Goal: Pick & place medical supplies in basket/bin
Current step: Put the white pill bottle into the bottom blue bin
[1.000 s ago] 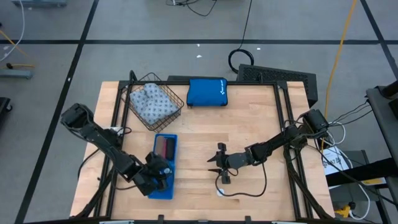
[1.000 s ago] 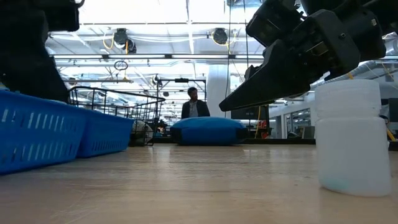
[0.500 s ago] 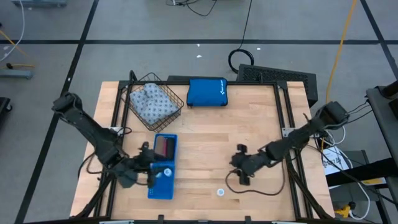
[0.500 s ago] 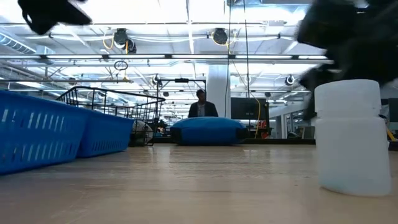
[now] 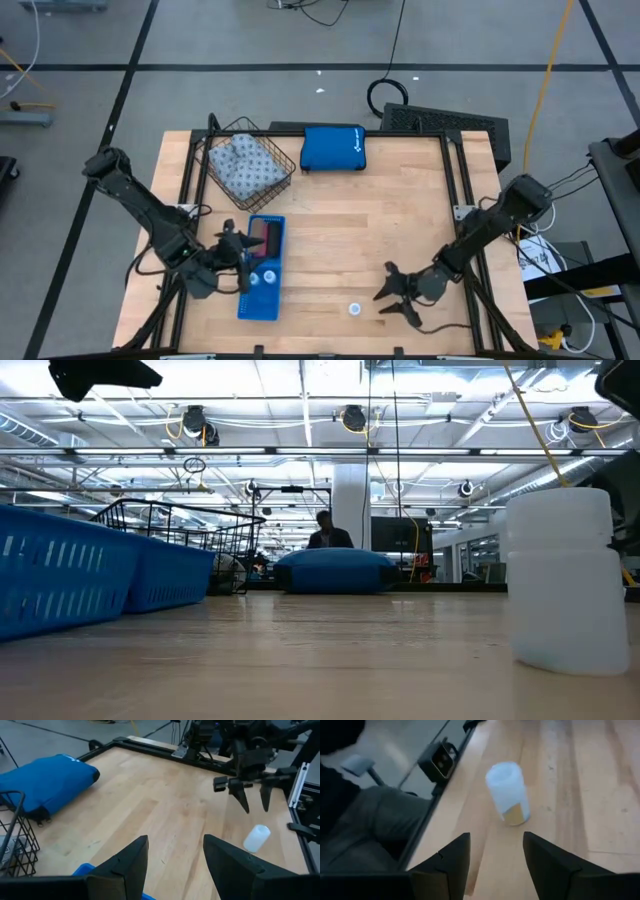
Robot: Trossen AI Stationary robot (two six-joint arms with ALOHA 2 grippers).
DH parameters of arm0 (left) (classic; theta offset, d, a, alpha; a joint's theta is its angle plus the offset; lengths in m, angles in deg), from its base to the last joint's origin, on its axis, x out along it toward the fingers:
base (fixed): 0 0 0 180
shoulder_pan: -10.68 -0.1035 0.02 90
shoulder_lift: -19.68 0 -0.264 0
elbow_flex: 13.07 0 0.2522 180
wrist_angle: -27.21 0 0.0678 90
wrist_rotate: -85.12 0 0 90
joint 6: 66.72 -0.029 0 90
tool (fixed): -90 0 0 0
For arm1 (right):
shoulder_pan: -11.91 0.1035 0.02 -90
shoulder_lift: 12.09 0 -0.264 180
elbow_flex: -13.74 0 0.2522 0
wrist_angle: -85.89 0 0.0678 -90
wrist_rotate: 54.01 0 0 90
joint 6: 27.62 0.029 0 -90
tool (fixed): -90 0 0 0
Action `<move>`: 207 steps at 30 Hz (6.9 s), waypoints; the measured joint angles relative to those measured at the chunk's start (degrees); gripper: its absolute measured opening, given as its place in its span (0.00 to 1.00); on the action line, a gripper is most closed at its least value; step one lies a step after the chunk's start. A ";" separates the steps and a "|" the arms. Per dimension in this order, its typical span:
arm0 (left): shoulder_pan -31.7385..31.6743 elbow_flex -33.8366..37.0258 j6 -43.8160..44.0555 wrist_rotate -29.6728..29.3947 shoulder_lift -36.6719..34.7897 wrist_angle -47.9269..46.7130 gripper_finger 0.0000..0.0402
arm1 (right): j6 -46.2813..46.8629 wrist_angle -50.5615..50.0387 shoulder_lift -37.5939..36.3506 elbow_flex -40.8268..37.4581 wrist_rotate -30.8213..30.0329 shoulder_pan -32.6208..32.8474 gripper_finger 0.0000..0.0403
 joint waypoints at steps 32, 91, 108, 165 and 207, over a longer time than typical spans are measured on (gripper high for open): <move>-1.10 0.00 1.88 1.96 0.02 0.09 0.50 | -13.88 2.90 19.13 9.77 -8.17 -1.79 0.67; -7.69 0.00 1.28 8.15 0.19 1.15 0.50 | -18.65 9.25 22.70 12.78 -3.21 -5.27 0.54; -8.41 -0.02 1.53 11.46 0.17 7.81 0.50 | -21.26 9.82 22.70 13.44 -2.84 -7.16 0.35; -25.65 -35.88 -24.75 47.12 45.92 -6.00 0.68 | -23.14 -5.11 22.63 22.01 -1.22 -20.11 0.38; -26.55 -34.38 -25.17 48.67 47.59 -1.88 0.49 | -22.96 -5.15 22.67 21.92 0.11 -20.15 0.37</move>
